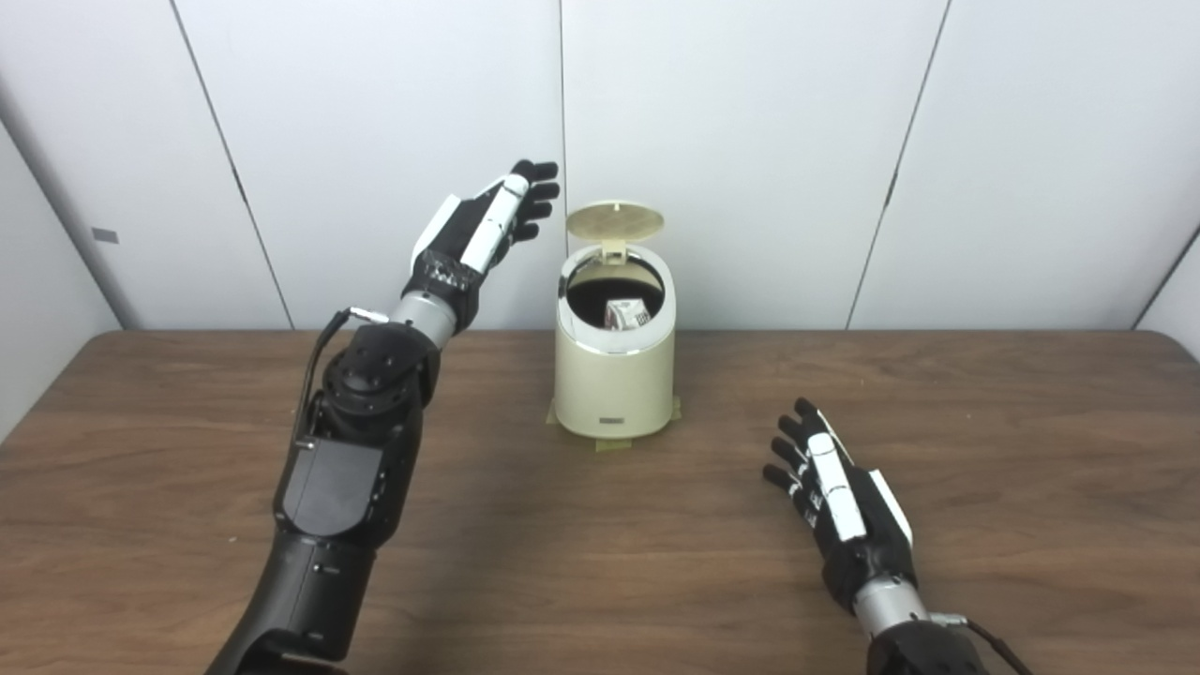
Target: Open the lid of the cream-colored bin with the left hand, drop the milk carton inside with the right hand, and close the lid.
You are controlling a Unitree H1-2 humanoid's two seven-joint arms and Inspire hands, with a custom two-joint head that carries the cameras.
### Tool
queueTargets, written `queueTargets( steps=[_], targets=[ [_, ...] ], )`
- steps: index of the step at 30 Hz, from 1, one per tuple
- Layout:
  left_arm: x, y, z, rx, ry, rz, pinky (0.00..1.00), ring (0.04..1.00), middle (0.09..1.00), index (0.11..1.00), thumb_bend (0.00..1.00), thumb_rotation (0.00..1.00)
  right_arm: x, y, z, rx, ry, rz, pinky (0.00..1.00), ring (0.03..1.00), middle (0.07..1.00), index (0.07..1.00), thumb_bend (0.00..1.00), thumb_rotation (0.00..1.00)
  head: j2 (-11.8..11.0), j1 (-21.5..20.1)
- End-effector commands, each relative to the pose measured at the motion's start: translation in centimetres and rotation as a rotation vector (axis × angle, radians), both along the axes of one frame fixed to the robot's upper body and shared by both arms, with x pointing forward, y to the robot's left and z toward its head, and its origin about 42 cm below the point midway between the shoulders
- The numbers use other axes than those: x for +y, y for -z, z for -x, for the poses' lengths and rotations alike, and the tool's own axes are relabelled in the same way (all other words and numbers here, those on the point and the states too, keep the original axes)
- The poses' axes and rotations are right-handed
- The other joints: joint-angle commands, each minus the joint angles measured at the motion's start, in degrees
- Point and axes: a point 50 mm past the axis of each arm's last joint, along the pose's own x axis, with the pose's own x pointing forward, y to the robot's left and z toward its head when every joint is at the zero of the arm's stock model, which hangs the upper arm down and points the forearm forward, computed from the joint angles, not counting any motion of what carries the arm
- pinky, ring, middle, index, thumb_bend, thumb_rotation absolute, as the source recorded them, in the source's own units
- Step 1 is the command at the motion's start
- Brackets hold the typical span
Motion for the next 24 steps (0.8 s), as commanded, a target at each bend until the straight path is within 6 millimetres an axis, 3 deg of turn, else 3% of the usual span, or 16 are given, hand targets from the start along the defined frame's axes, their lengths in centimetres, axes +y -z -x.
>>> queueTargets(
  steps=[1,5,11,21,24],
  targets=[
    [-0.4,-3.8,-0.8,-0.135,0.027,-0.034,0.90,0.896,0.879,0.882,0.49,1.00,0.3,-1.7,-0.2,-0.077,-0.018,-0.017,0.82,0.904,0.922,0.947,0.48,0.87,0.0,-0.1],
    [-0.5,-3.8,-1.0,-0.156,0.044,-0.081,0.89,0.883,0.866,0.858,0.48,1.00,0.5,-1.2,0.1,-0.062,-0.036,-0.016,0.73,0.875,0.909,0.954,0.48,0.86,0.0,-0.5],
    [-1.2,-4.6,-0.4,-0.202,0.080,-0.155,0.89,0.862,0.842,0.839,0.46,1.00,1.0,-1.1,0.2,-0.062,-0.069,0.041,0.68,0.841,0.902,0.977,0.54,0.89,0.0,-0.6],
    [-2.1,-5.1,-0.1,-0.287,0.062,-0.272,0.87,0.841,0.786,0.815,0.43,1.00,1.7,-0.9,-0.2,-0.071,-0.076,0.093,0.67,0.828,0.894,1.000,0.53,0.91,0.0,-0.8],
    [-2.1,-4.9,-0.1,-0.315,0.044,-0.331,0.91,0.860,0.777,0.818,0.42,1.00,1.7,-0.8,-0.4,-0.084,-0.074,0.097,0.67,0.825,0.887,1.000,0.51,0.92,0.0,-0.8]
  ],
)
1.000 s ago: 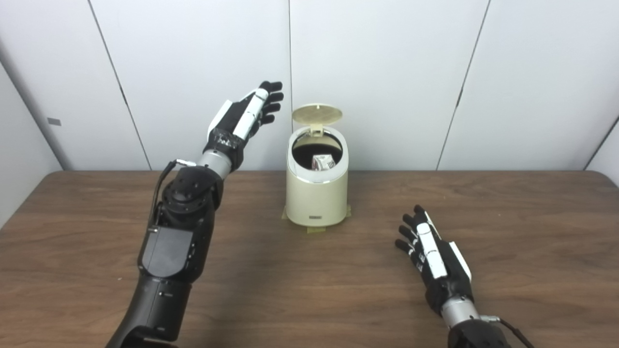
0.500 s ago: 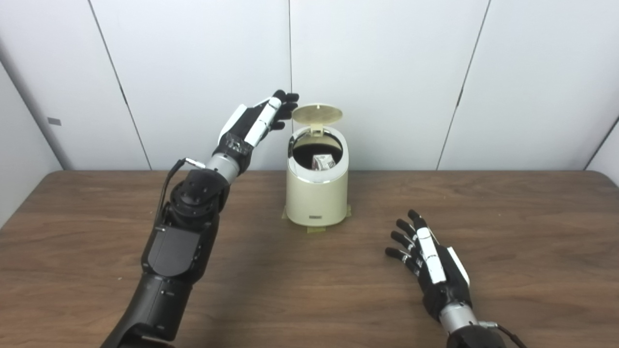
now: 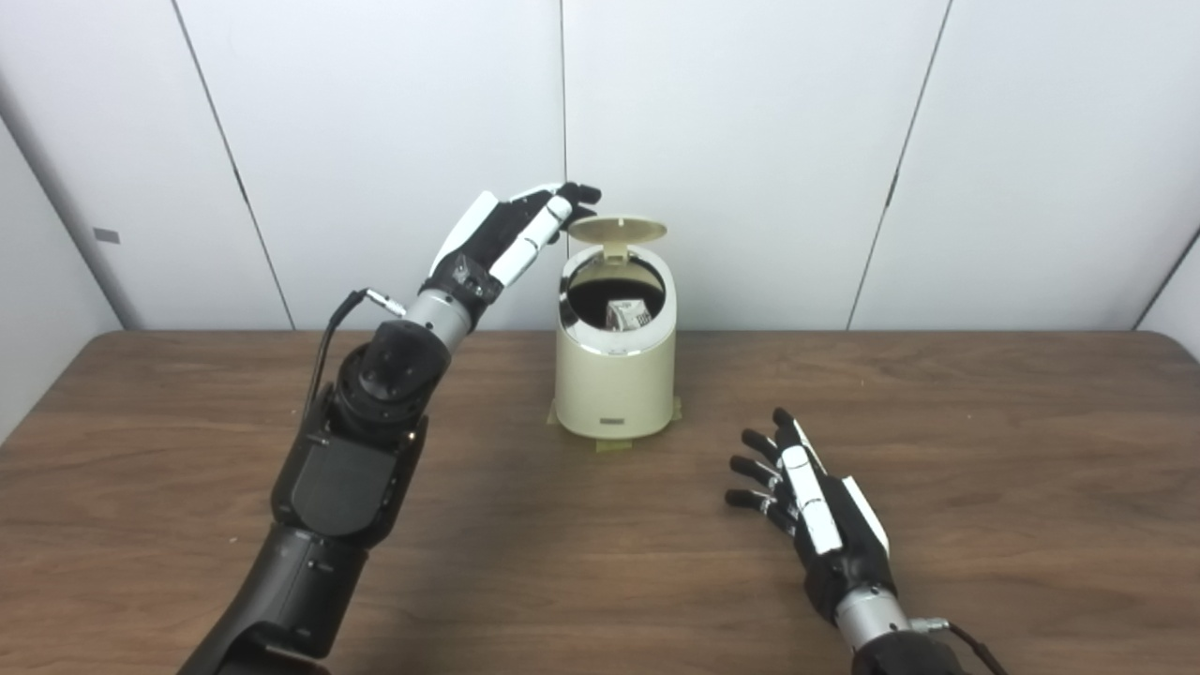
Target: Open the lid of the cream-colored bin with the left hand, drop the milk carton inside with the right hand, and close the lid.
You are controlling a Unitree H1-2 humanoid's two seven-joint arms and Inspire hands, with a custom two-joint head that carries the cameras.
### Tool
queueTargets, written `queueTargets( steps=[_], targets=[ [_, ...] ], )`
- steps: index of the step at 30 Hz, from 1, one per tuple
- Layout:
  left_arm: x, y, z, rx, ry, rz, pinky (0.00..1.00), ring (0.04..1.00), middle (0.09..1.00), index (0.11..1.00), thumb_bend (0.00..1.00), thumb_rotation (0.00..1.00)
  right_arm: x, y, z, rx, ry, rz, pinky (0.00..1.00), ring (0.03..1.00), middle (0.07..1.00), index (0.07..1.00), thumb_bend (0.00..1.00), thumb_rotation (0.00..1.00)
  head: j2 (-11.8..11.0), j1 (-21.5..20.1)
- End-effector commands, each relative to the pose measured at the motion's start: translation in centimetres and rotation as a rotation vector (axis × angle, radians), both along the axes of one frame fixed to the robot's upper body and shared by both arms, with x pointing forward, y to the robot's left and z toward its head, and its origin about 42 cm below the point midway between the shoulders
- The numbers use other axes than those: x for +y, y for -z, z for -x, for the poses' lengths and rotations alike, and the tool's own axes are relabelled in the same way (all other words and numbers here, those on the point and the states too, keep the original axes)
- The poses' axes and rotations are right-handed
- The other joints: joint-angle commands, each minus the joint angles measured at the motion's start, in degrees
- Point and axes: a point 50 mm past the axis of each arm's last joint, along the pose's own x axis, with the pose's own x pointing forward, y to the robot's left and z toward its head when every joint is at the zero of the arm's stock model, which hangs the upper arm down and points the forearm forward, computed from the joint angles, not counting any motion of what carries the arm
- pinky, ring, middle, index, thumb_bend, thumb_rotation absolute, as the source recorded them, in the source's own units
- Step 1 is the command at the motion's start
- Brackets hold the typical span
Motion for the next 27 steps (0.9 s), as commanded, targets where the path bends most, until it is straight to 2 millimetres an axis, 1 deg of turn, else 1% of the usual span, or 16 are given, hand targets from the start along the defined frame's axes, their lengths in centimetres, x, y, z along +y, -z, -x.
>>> queueTargets(
  steps=[1,3,4,5,9,13,16,18,20,22,27],
  targets=[
    [-0.7,-4.4,-0.4,-0.163,0.013,-0.031,0.94,0.868,0.778,0.819,0.44,1.00,0.4,-1.2,-0.8,-0.069,-0.012,0.005,0.67,0.824,0.883,1.000,0.51,0.92,-0.2,0.1],
    [-0.6,-4.3,-0.3,-0.183,-0.007,-0.079,0.98,0.875,0.778,0.815,0.47,1.00,0.4,-1.0,-1.0,-0.070,0.008,0.013,0.68,0.821,0.877,1.000,0.51,0.92,-0.2,0.2],
    [-0.5,-4.3,-0.3,-0.201,-0.018,-0.117,0.96,0.873,0.781,0.806,0.47,1.00,0.4,-0.8,-1.0,-0.071,0.023,0.014,0.67,0.805,0.859,0.988,0.50,0.91,-0.1,0.3],
    [-0.5,-4.2,-0.2,-0.214,-0.026,-0.143,0.93,0.865,0.781,0.798,0.48,1.00,0.4,-0.7,-1.1,-0.073,0.034,0.014,0.67,0.793,0.844,0.978,0.49,0.91,-0.1,0.3],
    [-0.3,-4.2,-0.1,-0.282,-0.022,-0.275,0.84,0.838,0.785,0.792,0.48,1.00,0.5,-0.5,-1.1,-0.087,0.068,-0.008,0.66,0.769,0.814,0.959,0.46,0.88,-0.2,0.0],
    [-0.3,-4.1,0.1,-0.358,-0.007,-0.454,0.78,0.805,0.789,0.798,0.48,1.00,0.3,-0.8,-1.0,-0.113,0.075,-0.011,0.64,0.755,0.792,0.958,0.42,0.91,-0.2,0.0],
    [-0.3,-4.0,0.3,-0.413,-0.001,-0.581,0.73,0.796,0.791,0.787,0.50,1.00,0.1,-0.9,-1.0,-0.121,0.081,0.000,0.62,0.742,0.783,0.961,0.41,0.92,-0.2,0.0],
    [-0.3,-3.9,0.6,-0.467,0.011,-0.681,0.75,0.807,0.796,0.786,0.50,1.00,0.1,-1.0,-1.0,-0.123,0.082,-0.001,0.62,0.739,0.782,0.962,0.41,0.91,0.1,0.2],
    [-0.4,-3.8,0.8,-0.518,0.024,-0.759,0.80,0.810,0.789,0.780,0.48,1.00,0.1,-1.0,-1.0,-0.123,0.080,0.001,0.62,0.735,0.775,0.963,0.41,0.91,0.2,0.3],
    [-0.5,-3.4,0.9,-0.560,0.040,-0.822,0.84,0.809,0.768,0.771,0.49,1.00,0.2,-1.0,-1.0,-0.121,0.076,0.004,0.63,0.737,0.778,0.963,0.42,0.91,0.2,0.1],
    [-0.7,-2.4,1.3,-0.628,0.076,-0.934,0.86,0.814,0.751,0.759,0.47,1.00,0.3,-0.9,-1.1,-0.117,0.081,0.008,0.64,0.735,0.773,0.963,0.43,0.91,0.3,-0.1]
  ],
)
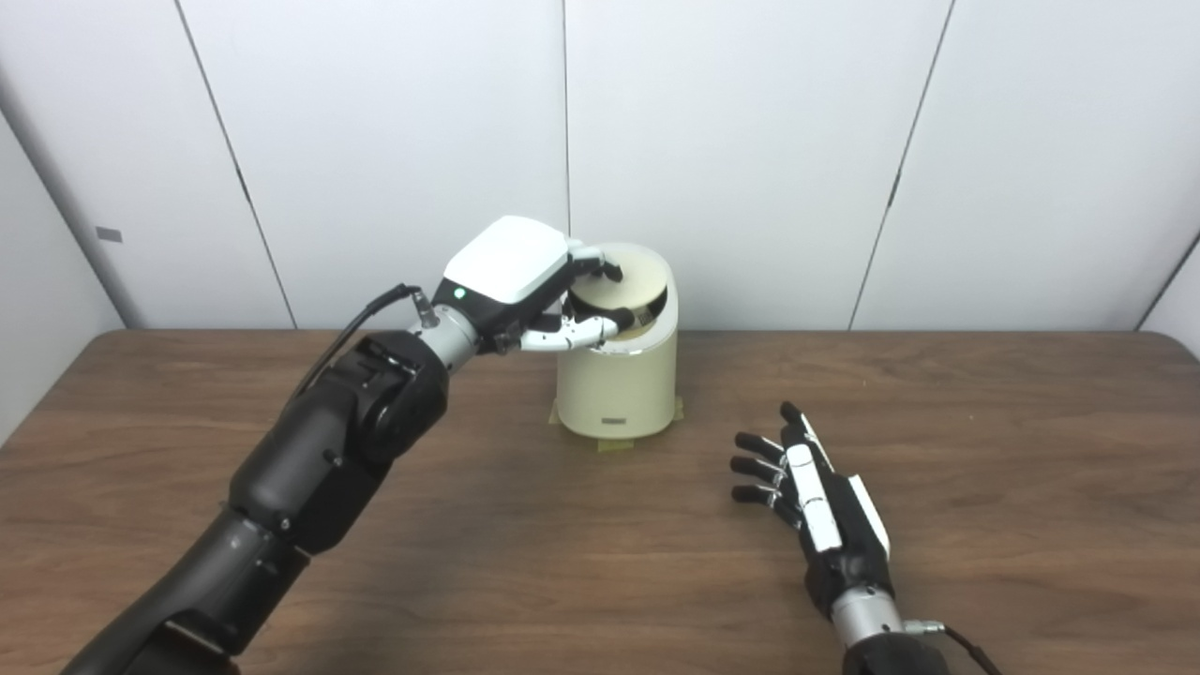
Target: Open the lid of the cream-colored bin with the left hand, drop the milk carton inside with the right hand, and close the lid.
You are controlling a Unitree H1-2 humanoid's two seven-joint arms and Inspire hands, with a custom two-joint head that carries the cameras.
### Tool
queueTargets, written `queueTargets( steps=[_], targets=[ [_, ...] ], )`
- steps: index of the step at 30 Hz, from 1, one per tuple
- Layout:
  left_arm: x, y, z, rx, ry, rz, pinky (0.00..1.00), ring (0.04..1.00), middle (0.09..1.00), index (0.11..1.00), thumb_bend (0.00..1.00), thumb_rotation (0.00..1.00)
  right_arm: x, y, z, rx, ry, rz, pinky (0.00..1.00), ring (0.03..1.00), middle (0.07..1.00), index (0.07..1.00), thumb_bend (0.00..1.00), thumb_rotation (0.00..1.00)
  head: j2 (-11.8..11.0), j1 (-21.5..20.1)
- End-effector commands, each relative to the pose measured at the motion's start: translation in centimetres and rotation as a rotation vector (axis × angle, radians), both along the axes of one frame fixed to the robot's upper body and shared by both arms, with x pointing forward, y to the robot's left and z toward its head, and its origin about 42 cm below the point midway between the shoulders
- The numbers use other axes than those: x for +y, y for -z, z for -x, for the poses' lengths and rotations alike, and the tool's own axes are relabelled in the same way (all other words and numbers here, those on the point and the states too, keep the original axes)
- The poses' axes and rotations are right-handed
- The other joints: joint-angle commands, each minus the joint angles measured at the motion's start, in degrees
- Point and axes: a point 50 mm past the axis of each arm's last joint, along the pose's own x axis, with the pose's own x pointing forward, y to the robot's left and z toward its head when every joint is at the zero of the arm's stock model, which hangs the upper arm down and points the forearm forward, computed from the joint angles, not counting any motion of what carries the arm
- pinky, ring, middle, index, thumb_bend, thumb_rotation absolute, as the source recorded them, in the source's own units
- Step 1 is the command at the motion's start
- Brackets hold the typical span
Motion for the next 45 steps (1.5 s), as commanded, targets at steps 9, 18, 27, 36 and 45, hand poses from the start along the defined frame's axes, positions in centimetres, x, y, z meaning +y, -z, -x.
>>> queueTargets(
  steps=[9,18,27,36,45],
  targets=[
    [-1.8,-1.7,0.5,-0.122,0.081,-0.124,0.92,0.859,0.786,0.788,0.45,1.00,0.1,-1.7,-0.4,-0.084,0.011,-0.007,0.64,0.736,0.780,0.973,0.43,0.89,0.7,-0.2],
    [-2.6,-1.3,1.0,-0.212,0.087,-0.212,0.93,0.851,0.775,0.765,0.39,1.00,0.1,-1.5,-0.1,-0.078,0.027,-0.018,0.63,0.730,0.767,0.961,0.43,0.88,1.4,-0.1],
    [-2.7,-0.7,1.0,-0.129,0.021,-0.328,0.95,0.858,0.794,0.763,0.38,0.96,-0.3,-1.9,0.1,-0.090,0.032,-0.074,0.64,0.739,0.763,0.973,0.42,0.82,2.1,0.0],
    [-2.3,0.0,0.9,-0.022,0.003,-0.342,0.92,0.843,0.783,0.772,0.45,1.00,-0.8,-2.5,-0.1,-0.103,0.045,-0.097,0.67,0.745,0.767,0.980,0.44,0.81,2.6,0.0],
    [-2.1,0.7,0.8,0.054,-0.007,-0.297,0.90,0.808,0.786,0.822,0.46,1.00,-1.1,-2.4,0.2,-0.086,0.055,-0.081,0.65,0.738,0.763,0.981,0.43,0.78,2.9,0.0]
  ],
)
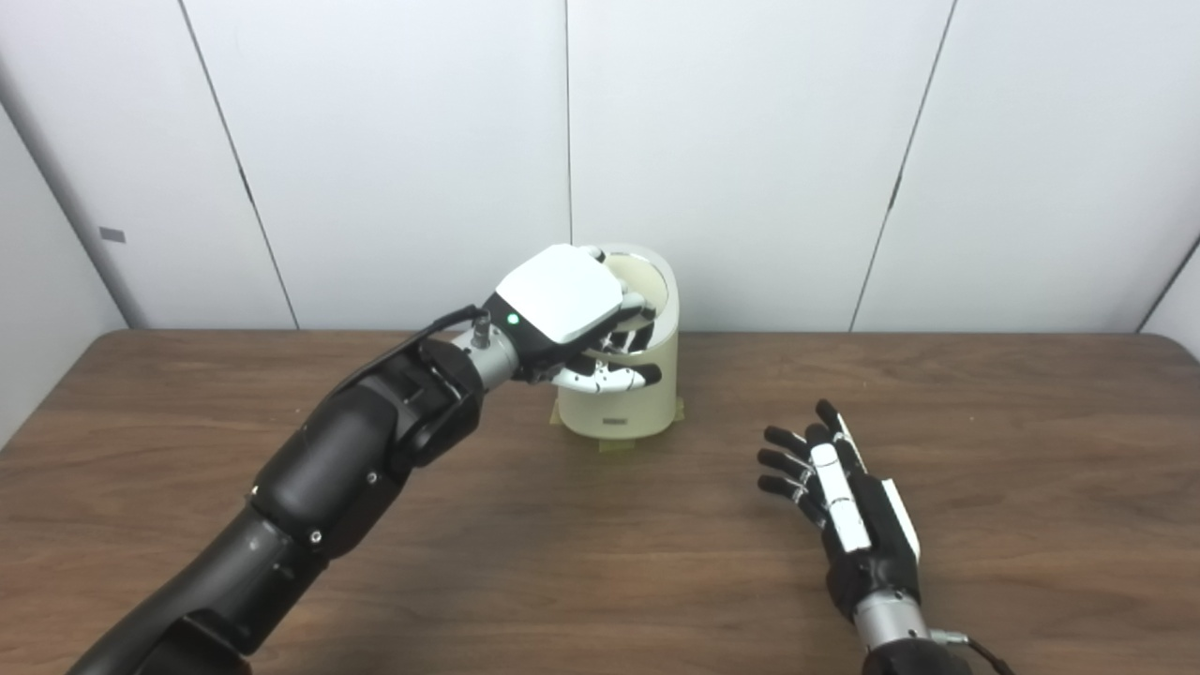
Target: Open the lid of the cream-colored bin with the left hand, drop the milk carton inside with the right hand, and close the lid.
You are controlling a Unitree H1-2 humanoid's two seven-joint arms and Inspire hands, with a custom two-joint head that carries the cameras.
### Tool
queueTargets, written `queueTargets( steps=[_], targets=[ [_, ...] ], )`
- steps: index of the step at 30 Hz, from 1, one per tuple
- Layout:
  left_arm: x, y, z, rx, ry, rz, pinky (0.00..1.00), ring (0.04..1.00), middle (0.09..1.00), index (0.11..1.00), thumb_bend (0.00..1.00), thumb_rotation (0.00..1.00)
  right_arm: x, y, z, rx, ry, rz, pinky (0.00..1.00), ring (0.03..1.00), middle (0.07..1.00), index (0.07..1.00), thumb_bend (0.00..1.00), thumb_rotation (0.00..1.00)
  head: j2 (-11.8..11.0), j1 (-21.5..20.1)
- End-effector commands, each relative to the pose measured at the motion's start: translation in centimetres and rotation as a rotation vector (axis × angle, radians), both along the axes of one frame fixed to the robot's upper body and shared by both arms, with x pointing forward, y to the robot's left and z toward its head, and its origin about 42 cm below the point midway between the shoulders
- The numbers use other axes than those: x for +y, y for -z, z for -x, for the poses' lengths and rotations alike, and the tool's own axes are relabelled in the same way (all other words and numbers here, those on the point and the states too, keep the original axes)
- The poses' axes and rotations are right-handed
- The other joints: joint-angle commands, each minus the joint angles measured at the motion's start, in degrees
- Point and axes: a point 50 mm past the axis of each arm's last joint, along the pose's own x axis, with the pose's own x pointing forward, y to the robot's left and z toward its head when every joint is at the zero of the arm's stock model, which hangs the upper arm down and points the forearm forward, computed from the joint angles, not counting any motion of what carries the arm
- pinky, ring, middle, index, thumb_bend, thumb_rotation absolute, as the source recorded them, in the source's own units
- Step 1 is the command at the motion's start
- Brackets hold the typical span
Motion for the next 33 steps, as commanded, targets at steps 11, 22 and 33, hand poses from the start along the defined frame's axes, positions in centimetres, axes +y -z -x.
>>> queueTargets(
  steps=[11,22,33],
  targets=[
    [1.2,-1.7,0.6,-0.060,0.019,0.193,0.89,0.899,0.880,0.871,0.41,1.00,-0.2,-1.9,-0.4,-0.068,-0.001,-0.059,0.66,0.746,0.770,0.963,0.44,0.76,0.2,-0.4],
    [4.6,-3.3,4.9,0.037,-0.047,0.751,0.82,0.928,0.930,0.910,0.34,0.88,-1.0,-3.8,-0.3,-0.086,0.038,-0.186,0.69,0.772,0.792,0.900,0.42,0.68,0.3,-0.5],
    [8.4,2.3,11.6,0.463,-0.274,1.541,0.87,0.906,0.906,0.922,0.33,0.98,-1.4,-4.1,0.1,-0.085,-0.025,-0.144,0.80,0.902,0.927,0.953,0.50,0.81,0.7,0.4]
  ],
)
